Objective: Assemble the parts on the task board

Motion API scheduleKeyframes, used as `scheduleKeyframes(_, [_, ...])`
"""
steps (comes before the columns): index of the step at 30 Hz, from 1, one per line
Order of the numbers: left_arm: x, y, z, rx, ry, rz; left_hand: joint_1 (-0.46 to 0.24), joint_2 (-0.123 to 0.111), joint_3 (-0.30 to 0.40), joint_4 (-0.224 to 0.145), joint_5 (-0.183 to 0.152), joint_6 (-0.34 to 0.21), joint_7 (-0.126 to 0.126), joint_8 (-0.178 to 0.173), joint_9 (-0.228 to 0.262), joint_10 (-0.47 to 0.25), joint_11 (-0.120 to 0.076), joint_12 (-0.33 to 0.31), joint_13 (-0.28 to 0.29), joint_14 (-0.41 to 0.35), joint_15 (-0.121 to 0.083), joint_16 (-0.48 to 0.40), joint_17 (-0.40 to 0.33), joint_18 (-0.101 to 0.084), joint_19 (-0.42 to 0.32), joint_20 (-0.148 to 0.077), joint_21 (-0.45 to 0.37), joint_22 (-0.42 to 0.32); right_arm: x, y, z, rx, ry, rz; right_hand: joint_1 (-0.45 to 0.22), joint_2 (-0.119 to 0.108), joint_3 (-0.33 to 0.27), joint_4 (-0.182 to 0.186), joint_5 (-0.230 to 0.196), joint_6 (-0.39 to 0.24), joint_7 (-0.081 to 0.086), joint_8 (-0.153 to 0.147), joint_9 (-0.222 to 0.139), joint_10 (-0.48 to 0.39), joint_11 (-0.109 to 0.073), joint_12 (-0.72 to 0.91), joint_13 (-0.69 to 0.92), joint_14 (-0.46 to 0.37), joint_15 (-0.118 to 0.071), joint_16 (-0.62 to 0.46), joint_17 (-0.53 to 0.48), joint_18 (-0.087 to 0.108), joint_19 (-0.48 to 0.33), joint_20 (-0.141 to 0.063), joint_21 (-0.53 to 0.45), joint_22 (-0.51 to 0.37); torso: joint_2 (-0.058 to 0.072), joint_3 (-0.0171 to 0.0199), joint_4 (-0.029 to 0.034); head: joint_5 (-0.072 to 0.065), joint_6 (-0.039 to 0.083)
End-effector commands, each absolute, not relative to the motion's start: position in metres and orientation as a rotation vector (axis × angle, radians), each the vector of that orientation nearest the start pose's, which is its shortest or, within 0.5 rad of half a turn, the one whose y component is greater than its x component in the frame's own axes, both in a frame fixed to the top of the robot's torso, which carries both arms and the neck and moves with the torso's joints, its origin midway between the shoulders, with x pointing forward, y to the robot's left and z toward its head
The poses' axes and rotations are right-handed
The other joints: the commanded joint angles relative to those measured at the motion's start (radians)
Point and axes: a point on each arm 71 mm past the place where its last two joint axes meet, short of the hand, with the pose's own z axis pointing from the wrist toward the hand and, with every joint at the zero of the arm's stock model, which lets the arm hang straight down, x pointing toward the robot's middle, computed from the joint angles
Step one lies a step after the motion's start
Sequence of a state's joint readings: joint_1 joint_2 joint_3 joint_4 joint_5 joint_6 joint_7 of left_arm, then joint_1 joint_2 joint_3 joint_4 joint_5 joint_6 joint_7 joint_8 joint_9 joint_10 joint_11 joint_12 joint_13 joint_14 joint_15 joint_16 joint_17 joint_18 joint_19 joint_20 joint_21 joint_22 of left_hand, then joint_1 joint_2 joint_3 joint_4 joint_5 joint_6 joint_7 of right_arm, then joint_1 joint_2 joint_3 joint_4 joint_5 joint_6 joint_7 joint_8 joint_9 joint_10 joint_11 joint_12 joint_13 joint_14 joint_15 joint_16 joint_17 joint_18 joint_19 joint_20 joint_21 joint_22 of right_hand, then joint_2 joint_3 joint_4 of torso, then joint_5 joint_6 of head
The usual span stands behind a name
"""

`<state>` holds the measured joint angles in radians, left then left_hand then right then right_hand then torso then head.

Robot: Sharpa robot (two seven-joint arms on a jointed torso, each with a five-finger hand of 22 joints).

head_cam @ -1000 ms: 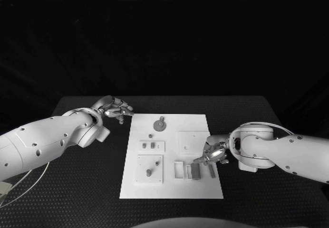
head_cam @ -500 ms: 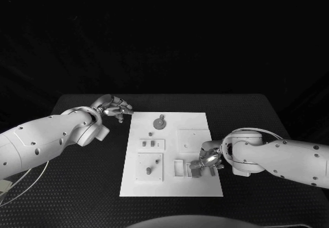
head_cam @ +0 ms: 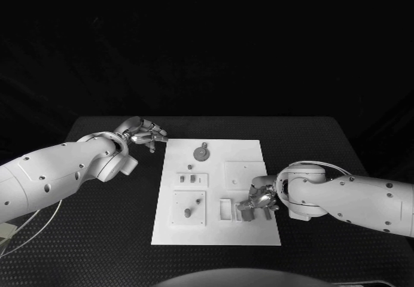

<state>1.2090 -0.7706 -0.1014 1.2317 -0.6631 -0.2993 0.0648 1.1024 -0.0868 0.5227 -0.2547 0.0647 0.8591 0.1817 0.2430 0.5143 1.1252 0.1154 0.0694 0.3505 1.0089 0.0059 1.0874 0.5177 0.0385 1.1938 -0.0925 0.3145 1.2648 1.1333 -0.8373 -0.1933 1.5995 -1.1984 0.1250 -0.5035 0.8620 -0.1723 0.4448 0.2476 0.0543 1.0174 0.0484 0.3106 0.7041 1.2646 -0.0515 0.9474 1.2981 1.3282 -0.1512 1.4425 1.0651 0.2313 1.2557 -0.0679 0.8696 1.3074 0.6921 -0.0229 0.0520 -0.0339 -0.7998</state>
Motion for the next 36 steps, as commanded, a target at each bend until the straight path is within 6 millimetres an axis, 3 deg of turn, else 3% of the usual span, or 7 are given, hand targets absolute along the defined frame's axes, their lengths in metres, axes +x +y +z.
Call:
scheduleKeyframes(1, [0.529, 0.258, -0.222, -0.629, 1.759, -0.901, -0.008, -0.001, 0.0, 0.008, -0.006, -0.002, 0.005, 0.007, -0.001, -0.008, 0.0, 0.0, 0.002, 0.003, -0.001, -0.006, 0.002, 0.067, 0.006, -0.001, -0.005, 0.001, 0.414, -0.197, -0.3, -0.072, 2.464, 0.318, 0.027, 0.029, -0.03, -0.026, 0.002, 0.023, 0.016, -0.01, -0.004, -0.004, 0.005, -0.006, 0.001, -0.006, -0.001, -0.001, -0.002, 0.03, -0.008, 0.001, 0.007, 0.021, 0.0, -0.0002, -0.0007, 0.001, -0.001])
scheduleKeyframes(11, [0.529, 0.259, -0.223, -0.631, 1.761, -0.899, -0.008, -0.001, 0.0, 0.008, -0.006, -0.002, 0.005, 0.007, -0.001, -0.009, 0.0, 0.0, 0.002, 0.003, -0.001, -0.006, 0.002, 0.068, 0.006, -0.002, -0.005, 0.001, 0.414, -0.197, -0.302, -0.085, 2.46, 0.31, 0.125, 0.1, -0.088, -0.186, 0.002, 0.033, 0.017, -0.029, -0.008, -0.005, 0.005, -0.013, 0.002, -0.008, 0.0, -0.005, -0.002, 0.03, -0.02, 0.007, 0.009, 0.02, 0.0, -0.0002, -0.0012, 0.002, -0.006])
scheduleKeyframes(14, [0.529, 0.259, -0.223, -0.631, 1.762, -0.898, -0.008, -0.001, 0.0, 0.008, -0.006, -0.002, 0.005, 0.007, -0.001, -0.009, 0.0, 0.0, 0.002, 0.003, -0.001, -0.006, 0.002, 0.068, 0.006, -0.002, -0.005, 0.002, 0.413, -0.197, -0.301, -0.076, 2.453, 0.312, 0.15, 0.124, -0.081, -0.263, 0.002, 0.039, 0.017, -0.034, -0.01, -0.003, 0.007, -0.013, 0.002, -0.008, 0.001, -0.007, -0.001, 0.03, -0.021, 0.012, 0.008, 0.019, 0.0, 0.0, -0.0007, 0.001, -0.008])
scheduleKeyframes(17, [0.529, 0.259, -0.223, -0.632, 1.762, -0.897, -0.008, -0.001, 0.0, 0.008, -0.006, -0.002, 0.005, 0.007, -0.002, -0.009, 0.0, 0.0, 0.002, 0.003, -0.001, -0.006, 0.002, 0.068, 0.006, -0.002, -0.005, 0.002, 0.413, -0.198, -0.3, -0.05, 2.448, 0.325, 0.119, 0.152, -0.063, -0.359, 0.002, 0.048, 0.021, -0.044, -0.015, 0.002, 0.007, -0.015, 0.001, -0.006, 0.004, -0.009, -0.002, 0.03, -0.019, 0.023, 0.005, 0.018, 0.0, 0.0001, -0.0005, 0.0, -0.008])
scheduleKeyframes(23, [0.529, 0.259, -0.223, -0.632, 1.762, -0.896, -0.008, -0.002, 0.0, 0.008, -0.006, -0.002, 0.005, 0.007, -0.002, -0.01, 0.001, -0.001, 0.002, 0.003, -0.001, -0.006, 0.002, 0.068, 0.006, -0.002, -0.005, 0.002, 0.408, -0.197, -0.296, 0.063, 2.441, 0.428, 0.1, 0.161, -0.056, -0.364, 0.003, 0.054, 0.019, -0.045, -0.016, 0.0, 0.008, -0.021, -0.002, -0.01, 0.004, -0.013, -0.01, 0.03, -0.019, 0.025, 0.004, 0.017, 0.0, -0.0001, -0.0015, 0.0, -0.006])
scheduleKeyframes(29, [0.53, 0.26, -0.223, -0.634, 1.763, -0.893, -0.008, -0.002, 0.0, 0.009, -0.006, -0.002, 0.005, 0.007, -0.002, -0.011, 0.001, -0.001, 0.001, 0.003, -0.001, -0.006, 0.002, 0.068, 0.007, -0.002, -0.006, 0.002, 0.412, -0.196, -0.281, 0.162, 2.41, 0.5, 0.003, 0.174, 0.017, -0.432, 0.003, 0.072, 0.018, -0.061, -0.034, 0.007, 0.007, -0.027, -0.007, -0.007, 0.004, -0.018, -0.014, 0.03, -0.011, 0.029, 0.003, 0.018, 0.0, 0.0001, -0.0015, -0.001, -0.006])
scheduleKeyframes(36, [0.53, 0.259, -0.223, -0.635, 1.767, -0.893, -0.009, -0.002, 0.0, 0.009, -0.006, -0.002, 0.005, 0.008, -0.002, -0.011, 0.001, -0.001, 0.001, 0.003, 0.0, -0.006, 0.002, 0.068, 0.007, -0.001, -0.006, 0.003, 0.416, -0.191, -0.268, 0.237, 2.397, 0.542, -0.039, 0.187, 0.044, -0.445, 0.003, 0.077, 0.018, -0.063, -0.037, 0.01, 0.007, -0.028, -0.007, -0.004, 0.003, -0.017, -0.012, 0.03, -0.007, 0.029, 0.004, 0.019, 0.0, -0.0014, -0.0005, -0.006, -0.007])
